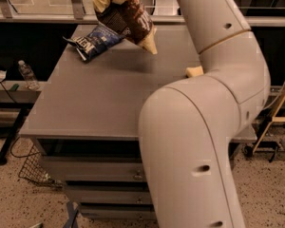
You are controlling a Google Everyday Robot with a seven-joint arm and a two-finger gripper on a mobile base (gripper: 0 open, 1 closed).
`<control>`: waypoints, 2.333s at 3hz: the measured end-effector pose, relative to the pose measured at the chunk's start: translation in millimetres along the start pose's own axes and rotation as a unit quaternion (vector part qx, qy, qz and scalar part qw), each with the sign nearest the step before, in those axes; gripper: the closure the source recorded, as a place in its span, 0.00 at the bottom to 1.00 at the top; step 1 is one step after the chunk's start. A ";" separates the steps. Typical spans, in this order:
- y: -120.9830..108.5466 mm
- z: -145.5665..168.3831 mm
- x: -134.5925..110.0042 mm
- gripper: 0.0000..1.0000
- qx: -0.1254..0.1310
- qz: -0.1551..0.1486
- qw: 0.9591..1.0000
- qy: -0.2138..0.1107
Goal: Move brown chip bag near blue chip bag
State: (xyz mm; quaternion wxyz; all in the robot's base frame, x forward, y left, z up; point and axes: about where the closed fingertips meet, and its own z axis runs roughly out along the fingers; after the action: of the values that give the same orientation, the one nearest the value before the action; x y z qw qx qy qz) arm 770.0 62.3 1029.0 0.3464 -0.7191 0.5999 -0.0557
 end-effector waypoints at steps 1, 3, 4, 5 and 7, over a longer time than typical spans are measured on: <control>-13.2 25.7 17.7 1.00 0.024 0.032 0.998 0.044; -4.4 76.1 55.1 1.00 0.019 0.087 0.988 0.129; 17.0 101.5 69.2 1.00 -0.016 0.108 0.984 0.144; 19.0 106.1 70.1 0.85 -0.019 0.108 0.983 0.145; 21.3 113.9 70.9 0.38 -0.022 0.107 0.983 0.146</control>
Offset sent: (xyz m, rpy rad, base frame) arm 0.0492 -0.0121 -0.0746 -0.1423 -0.0107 -0.3350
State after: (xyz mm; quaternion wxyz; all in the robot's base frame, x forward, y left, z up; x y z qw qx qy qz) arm 828.4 46.7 907.3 0.2432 -0.6422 0.7187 -0.1094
